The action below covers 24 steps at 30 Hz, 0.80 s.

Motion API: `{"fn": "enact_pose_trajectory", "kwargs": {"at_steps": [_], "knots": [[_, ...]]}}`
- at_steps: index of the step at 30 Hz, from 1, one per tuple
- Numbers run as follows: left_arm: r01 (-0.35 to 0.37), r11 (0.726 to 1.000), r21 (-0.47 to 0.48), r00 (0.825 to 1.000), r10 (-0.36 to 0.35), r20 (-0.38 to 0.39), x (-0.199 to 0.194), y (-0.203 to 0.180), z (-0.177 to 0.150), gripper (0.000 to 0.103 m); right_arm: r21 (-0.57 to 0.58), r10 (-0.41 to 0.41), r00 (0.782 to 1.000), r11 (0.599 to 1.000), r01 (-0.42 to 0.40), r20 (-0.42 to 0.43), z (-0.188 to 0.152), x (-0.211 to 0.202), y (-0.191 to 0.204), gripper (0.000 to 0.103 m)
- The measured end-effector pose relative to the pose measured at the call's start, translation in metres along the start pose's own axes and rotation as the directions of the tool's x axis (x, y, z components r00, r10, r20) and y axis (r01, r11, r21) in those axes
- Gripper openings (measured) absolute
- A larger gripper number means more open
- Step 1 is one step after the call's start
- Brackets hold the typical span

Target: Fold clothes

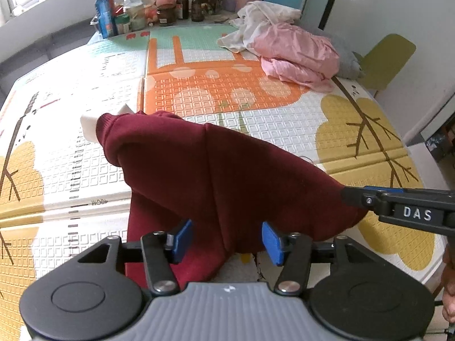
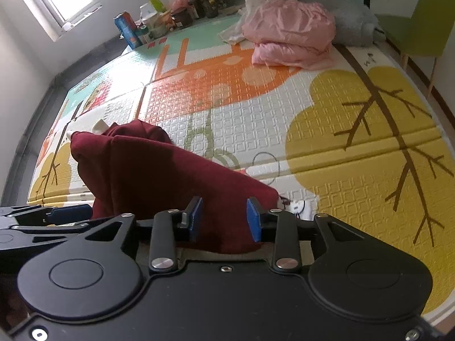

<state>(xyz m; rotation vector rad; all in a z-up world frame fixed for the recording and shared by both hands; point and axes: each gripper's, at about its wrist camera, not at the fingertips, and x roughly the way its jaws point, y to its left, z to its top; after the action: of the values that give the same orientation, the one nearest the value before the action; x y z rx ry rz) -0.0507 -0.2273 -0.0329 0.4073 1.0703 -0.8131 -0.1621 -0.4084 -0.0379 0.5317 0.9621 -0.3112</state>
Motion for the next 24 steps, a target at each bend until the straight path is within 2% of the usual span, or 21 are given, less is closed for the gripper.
{"fn": "enact_pose_trajectory", "kwargs": {"at_steps": [6,14,17,24], "knots": [[0.052,0.990,0.135,0.999,-0.049,-0.020,0.005,-0.026,-0.009,0.060,0.040,-0.028,0.999,0.999,0.029,-0.023,-0.005,0.007,-0.018,0.036],[0.140,0.951,0.276,0.990,-0.133,-0.042,0.024,-0.062,-0.014,0.063,0.146,-0.053,0.997,0.987,0.060,-0.054,-0.006,0.021,-0.056,0.037],[0.145,0.930,0.338,0.989,-0.135,-0.054,0.034,-0.077,-0.015,0.063,0.190,-0.039,0.997,0.981,0.049,-0.061,-0.006,0.026,-0.070,0.038],[0.133,0.860,0.493,0.991,-0.121,-0.056,0.052,-0.105,-0.026,0.064,0.263,0.019,0.998,0.965,-0.002,-0.063,-0.007,0.031,-0.088,0.040]]}}
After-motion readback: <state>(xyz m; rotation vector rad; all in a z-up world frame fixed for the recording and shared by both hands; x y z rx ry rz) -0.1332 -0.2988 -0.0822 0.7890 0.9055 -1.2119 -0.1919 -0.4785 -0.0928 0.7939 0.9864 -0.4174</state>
